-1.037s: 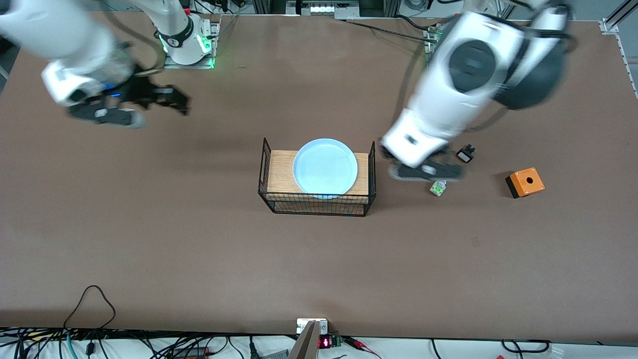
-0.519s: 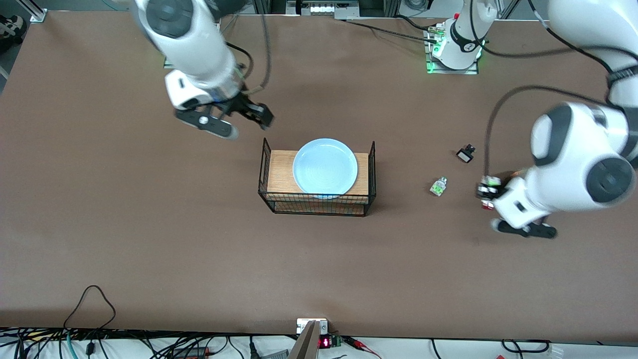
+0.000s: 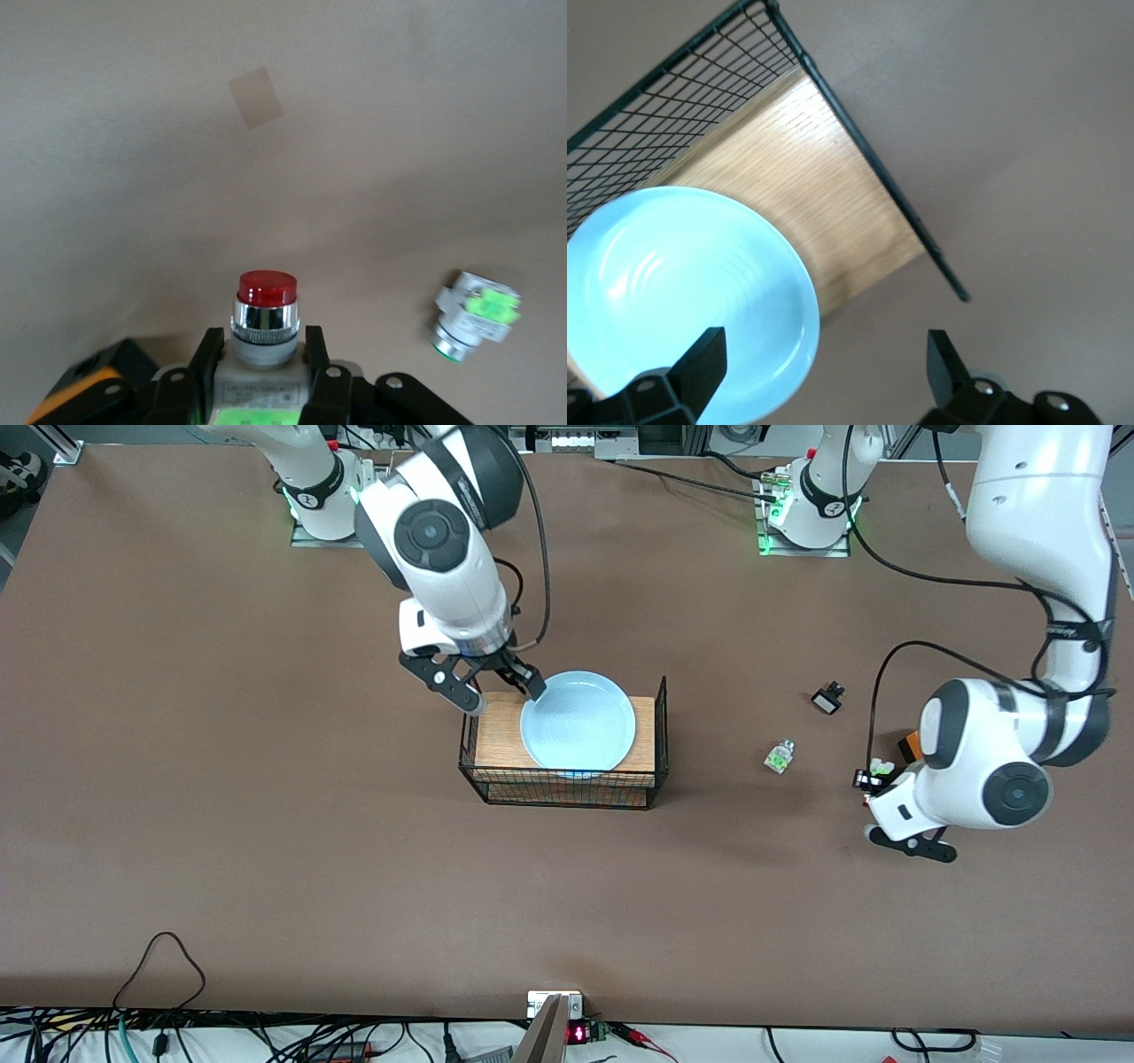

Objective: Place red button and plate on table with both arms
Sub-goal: 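Carry the button toward the orange box while the right gripper reaches the plate, then set the button down with the left gripper while the right gripper grips the plate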

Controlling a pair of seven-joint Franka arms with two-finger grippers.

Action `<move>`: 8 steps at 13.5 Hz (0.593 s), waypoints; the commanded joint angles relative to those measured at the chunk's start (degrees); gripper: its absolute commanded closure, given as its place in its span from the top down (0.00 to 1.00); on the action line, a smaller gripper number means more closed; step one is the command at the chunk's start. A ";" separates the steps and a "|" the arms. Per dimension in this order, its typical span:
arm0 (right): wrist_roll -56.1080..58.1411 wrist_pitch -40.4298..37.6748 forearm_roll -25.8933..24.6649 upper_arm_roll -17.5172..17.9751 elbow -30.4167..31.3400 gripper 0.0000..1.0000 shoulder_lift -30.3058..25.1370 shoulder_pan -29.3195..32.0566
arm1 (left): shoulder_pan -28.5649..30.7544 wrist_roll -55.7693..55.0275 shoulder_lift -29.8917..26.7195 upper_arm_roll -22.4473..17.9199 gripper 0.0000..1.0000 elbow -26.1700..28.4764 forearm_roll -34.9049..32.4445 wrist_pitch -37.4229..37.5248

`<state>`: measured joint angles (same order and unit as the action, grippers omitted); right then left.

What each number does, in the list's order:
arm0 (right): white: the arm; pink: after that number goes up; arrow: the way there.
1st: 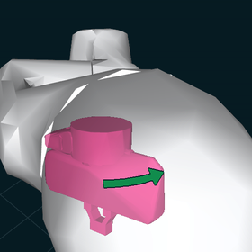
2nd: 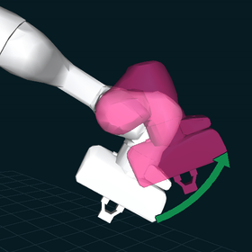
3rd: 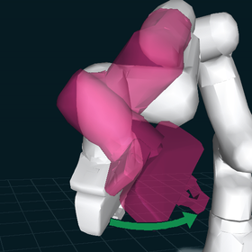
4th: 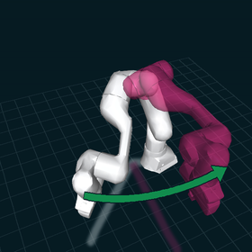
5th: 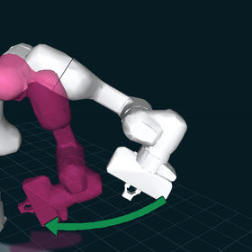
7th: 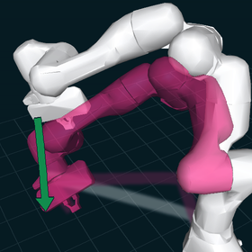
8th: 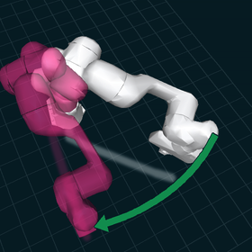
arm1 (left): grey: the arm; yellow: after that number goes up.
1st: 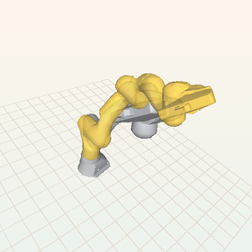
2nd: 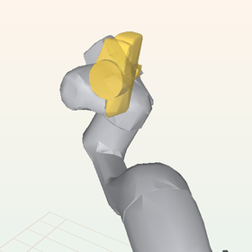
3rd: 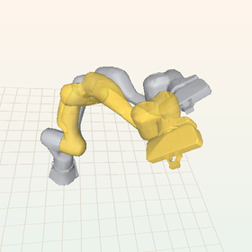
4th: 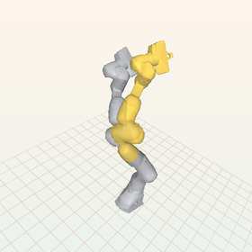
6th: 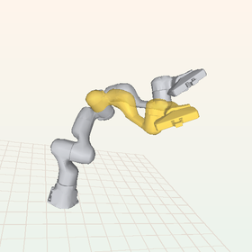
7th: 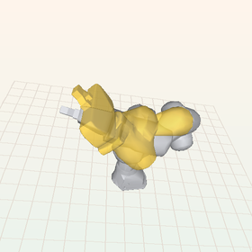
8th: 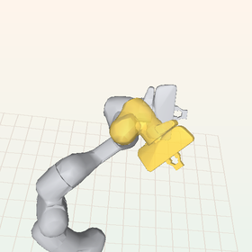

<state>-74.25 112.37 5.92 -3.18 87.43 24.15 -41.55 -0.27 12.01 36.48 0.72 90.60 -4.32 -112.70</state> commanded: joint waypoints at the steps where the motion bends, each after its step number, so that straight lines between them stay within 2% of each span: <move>1: -3.09 3.02 0.14 -0.78 -1.82 1.00 3.52 -1.52 | 1.41 3.54 0.51 0.34 0.17 6.06 -1.05 -8.90; 3: -4.14 5.13 0.05 -0.87 -1.65 1.00 4.93 -3.01 | 1.94 3.72 1.57 0.43 0.18 6.60 -1.13 -10.95; 6: -5.03 6.28 0.14 -0.96 -1.38 0.99 6.16 -3.01 | 1.94 3.46 2.98 0.43 0.24 6.96 -1.05 -12.00; 7: -5.03 6.54 0.14 -0.96 -1.38 0.96 6.34 -3.01 | 1.94 3.55 2.98 0.43 0.42 6.96 -1.05 -12.19; 8: -5.11 7.15 0.14 -0.87 -1.21 0.89 6.52 -3.10 | 1.85 3.29 2.63 0.43 0.81 6.78 -1.05 -11.75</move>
<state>-78.32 118.83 5.92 -3.35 87.29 29.82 -43.92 1.12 14.72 39.80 0.67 97.24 -4.32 -124.12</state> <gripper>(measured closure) 0.040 0.581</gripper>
